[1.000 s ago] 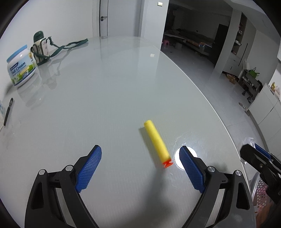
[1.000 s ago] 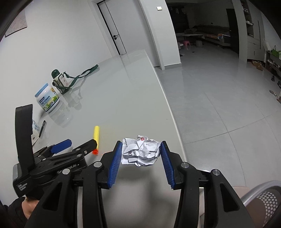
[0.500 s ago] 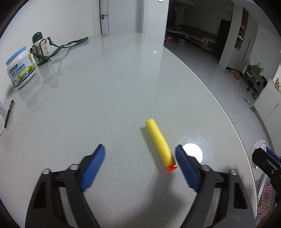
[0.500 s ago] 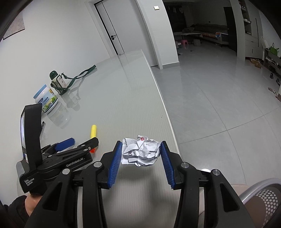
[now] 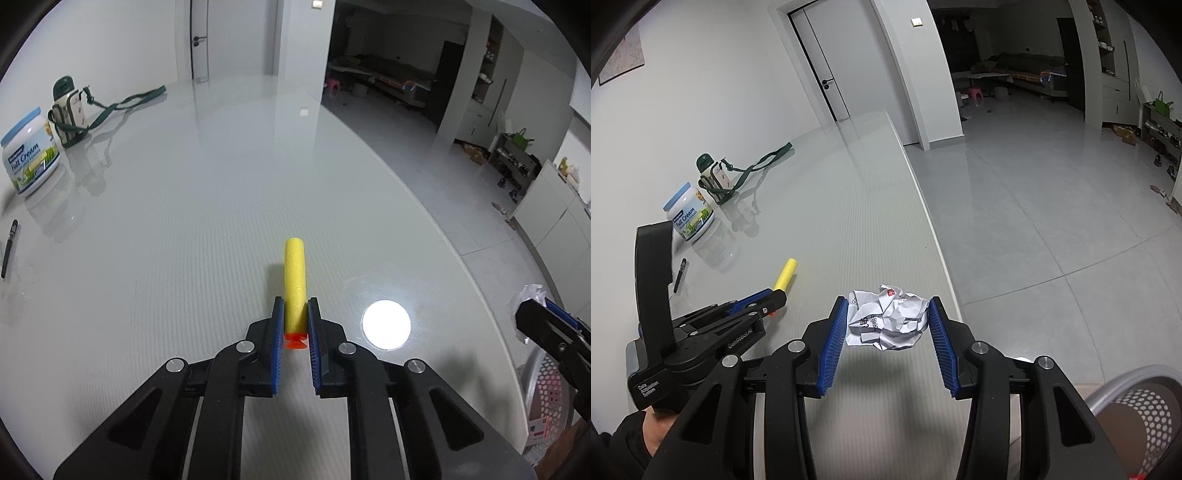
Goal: Collect trash
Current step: 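Carry the yellow dart and paper ball over the grey basket with both tools, then open both tools to drop the dart and paper into the basket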
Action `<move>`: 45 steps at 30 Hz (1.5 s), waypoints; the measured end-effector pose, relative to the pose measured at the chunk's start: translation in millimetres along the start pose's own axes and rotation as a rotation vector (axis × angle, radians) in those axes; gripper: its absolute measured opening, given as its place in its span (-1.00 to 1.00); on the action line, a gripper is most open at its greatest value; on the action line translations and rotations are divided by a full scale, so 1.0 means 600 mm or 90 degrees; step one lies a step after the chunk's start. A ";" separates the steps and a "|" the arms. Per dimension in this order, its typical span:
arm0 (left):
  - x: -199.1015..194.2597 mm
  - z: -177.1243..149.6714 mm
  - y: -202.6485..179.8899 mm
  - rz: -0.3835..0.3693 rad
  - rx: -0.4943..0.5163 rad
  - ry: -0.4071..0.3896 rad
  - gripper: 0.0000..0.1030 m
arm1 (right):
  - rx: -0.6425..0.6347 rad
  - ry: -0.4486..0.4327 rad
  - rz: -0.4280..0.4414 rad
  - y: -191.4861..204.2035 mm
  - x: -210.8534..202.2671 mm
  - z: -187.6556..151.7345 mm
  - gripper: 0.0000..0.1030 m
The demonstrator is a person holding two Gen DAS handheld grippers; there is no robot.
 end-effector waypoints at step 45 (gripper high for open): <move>-0.147 -0.198 -0.511 -0.307 0.283 0.031 -0.71 | 0.191 -0.078 -0.295 -0.333 -0.396 -0.242 0.16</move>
Point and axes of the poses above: each gripper's, at about its wrist camera, not at the fingertips, and x roughly the way its jaws point, y to its left, z to its top, the point moved 9 cm from there along x, roughly the way its jaws point, and after that the axes turned 10 degrees about -y, right-handed, at the moved point
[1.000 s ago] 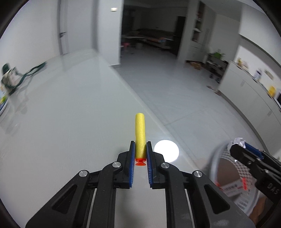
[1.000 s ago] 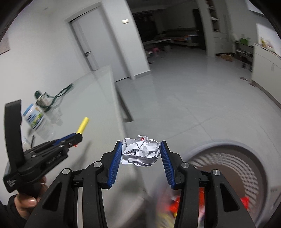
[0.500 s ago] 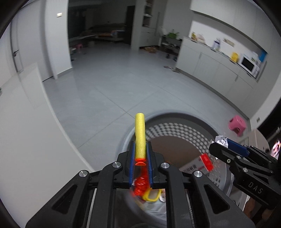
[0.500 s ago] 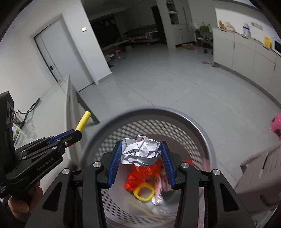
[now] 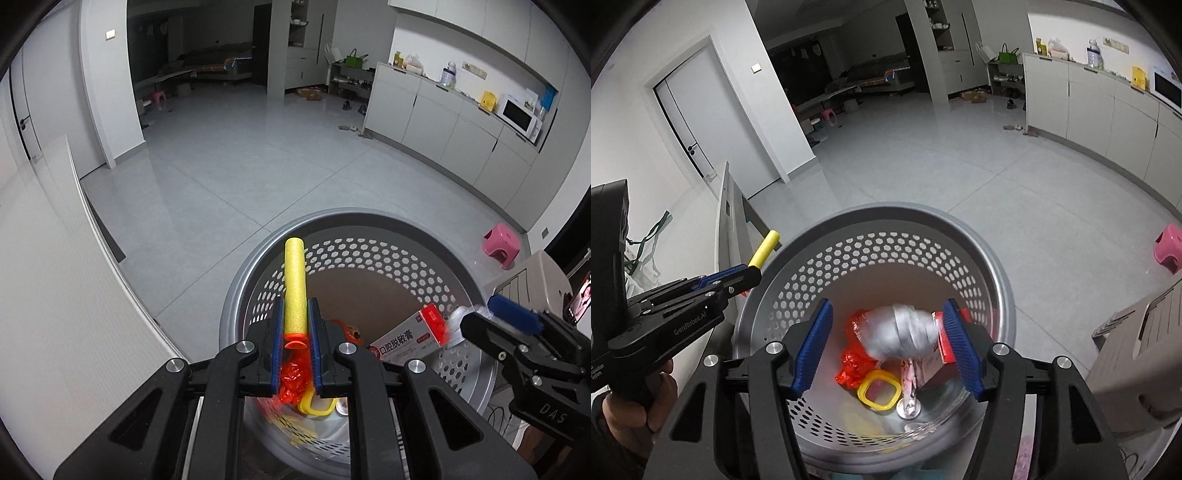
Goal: Collect trash
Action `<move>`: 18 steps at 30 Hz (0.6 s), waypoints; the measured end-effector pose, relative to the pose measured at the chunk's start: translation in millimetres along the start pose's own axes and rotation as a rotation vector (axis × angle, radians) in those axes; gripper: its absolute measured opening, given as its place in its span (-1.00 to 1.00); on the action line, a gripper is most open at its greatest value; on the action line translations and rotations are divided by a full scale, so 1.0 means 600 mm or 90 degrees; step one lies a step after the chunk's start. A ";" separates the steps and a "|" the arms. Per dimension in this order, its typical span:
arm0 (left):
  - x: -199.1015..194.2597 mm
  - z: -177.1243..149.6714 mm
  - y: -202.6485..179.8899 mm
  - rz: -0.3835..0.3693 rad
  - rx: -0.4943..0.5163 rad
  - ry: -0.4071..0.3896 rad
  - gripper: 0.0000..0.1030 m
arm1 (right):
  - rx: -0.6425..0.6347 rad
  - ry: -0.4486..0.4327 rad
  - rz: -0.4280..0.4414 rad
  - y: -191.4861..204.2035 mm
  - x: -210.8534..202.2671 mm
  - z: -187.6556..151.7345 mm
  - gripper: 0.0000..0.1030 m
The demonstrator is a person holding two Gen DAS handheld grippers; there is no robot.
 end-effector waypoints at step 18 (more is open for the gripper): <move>-0.035 0.002 -0.016 -0.005 0.044 -0.034 0.06 | 0.026 -0.032 -0.017 -0.011 -0.041 0.001 0.23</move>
Point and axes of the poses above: each gripper's, at about its wrist camera, not at the fingertips, and x roughly the way its jaws point, y to its left, z to its top, the point moved 9 cm from there along x, roughly the way its jaws point, and after that the axes turned 10 degrees about -y, right-handed, at the moved point
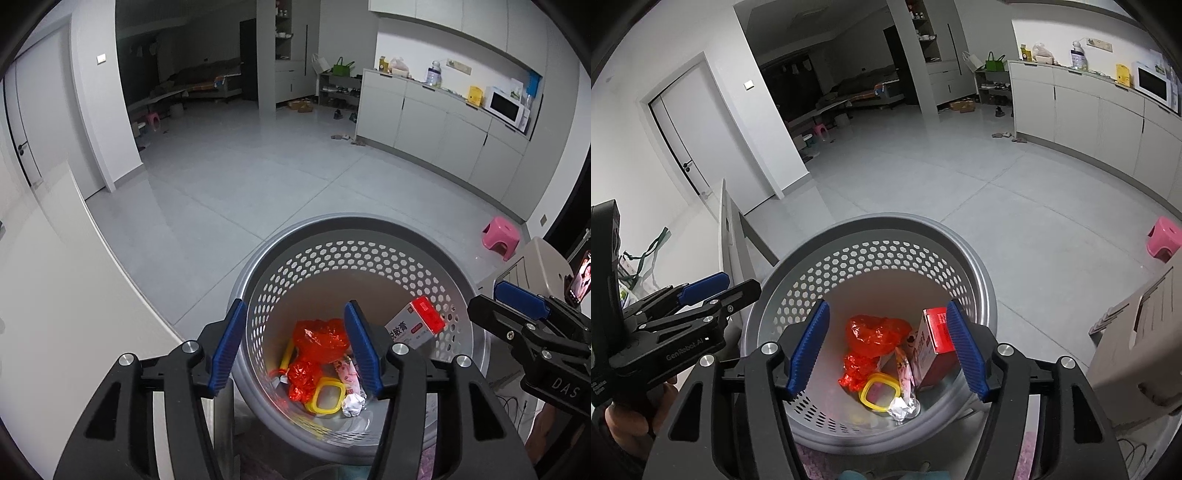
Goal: Collect trash
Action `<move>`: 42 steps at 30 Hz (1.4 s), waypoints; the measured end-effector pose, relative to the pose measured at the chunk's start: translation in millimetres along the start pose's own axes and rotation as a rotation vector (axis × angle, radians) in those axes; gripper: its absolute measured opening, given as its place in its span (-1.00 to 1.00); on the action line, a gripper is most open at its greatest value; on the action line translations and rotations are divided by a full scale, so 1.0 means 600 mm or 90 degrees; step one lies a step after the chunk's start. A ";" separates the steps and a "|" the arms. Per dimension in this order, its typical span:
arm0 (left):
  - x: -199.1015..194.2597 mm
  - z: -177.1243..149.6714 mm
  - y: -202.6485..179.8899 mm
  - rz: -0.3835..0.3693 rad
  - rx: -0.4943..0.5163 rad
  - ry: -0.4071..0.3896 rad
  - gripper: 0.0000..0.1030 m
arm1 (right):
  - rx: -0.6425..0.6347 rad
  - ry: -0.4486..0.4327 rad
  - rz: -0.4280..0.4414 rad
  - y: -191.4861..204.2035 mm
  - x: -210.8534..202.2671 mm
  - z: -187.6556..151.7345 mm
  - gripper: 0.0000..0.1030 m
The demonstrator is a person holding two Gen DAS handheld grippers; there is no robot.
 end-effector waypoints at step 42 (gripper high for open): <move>0.034 -0.036 0.019 -0.001 -0.012 0.033 0.36 | -0.026 0.040 -0.064 0.008 0.013 -0.022 0.36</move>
Point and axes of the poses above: each gripper's, at about its wrist camera, not at the fingertips, and x roughly the way its jaws point, y to its left, z to its top, the point moved 9 cm from there along x, roughly the way its jaws point, and after that the axes turned 10 degrees about -y, right-handed, at the moved point
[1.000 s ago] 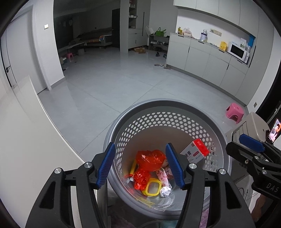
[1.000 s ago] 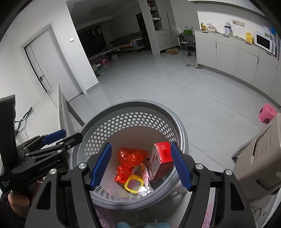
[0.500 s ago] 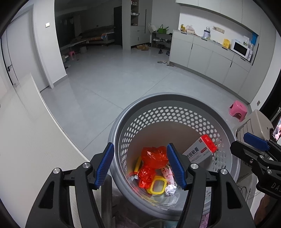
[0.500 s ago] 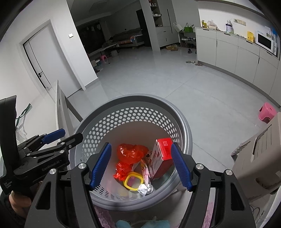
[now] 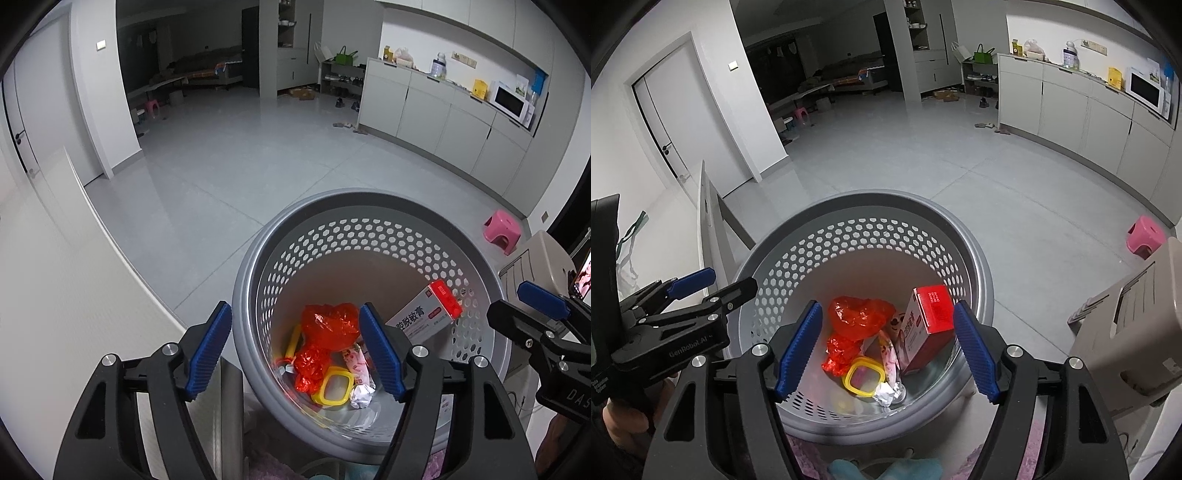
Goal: Collect trash
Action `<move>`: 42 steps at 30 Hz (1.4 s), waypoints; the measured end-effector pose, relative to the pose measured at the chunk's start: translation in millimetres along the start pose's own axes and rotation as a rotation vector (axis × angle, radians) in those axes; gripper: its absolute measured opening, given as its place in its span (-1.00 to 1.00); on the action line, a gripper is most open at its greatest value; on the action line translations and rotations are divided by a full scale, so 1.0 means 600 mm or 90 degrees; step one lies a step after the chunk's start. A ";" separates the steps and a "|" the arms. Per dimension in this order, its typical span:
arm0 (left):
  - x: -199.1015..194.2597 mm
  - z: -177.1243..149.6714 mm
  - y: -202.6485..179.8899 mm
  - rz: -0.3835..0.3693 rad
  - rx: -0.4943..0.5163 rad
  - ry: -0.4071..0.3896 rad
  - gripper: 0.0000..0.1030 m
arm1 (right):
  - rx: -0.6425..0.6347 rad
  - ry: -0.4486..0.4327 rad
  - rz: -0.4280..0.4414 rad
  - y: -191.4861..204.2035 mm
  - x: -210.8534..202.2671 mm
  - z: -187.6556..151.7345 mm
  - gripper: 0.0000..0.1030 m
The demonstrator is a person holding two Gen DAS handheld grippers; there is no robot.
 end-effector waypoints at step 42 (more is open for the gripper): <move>0.002 -0.002 -0.010 0.009 0.021 0.003 0.84 | -0.008 -0.001 -0.009 0.003 -0.005 -0.003 0.36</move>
Point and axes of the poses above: each gripper's, at about its wrist camera, not at the fingertips, and x roughly the way its jaws point, y to its left, z to its top, the point moved 9 cm from there along x, roughly the way its jaws point, and after that the axes turned 10 degrees about -y, right-handed, at the moved point
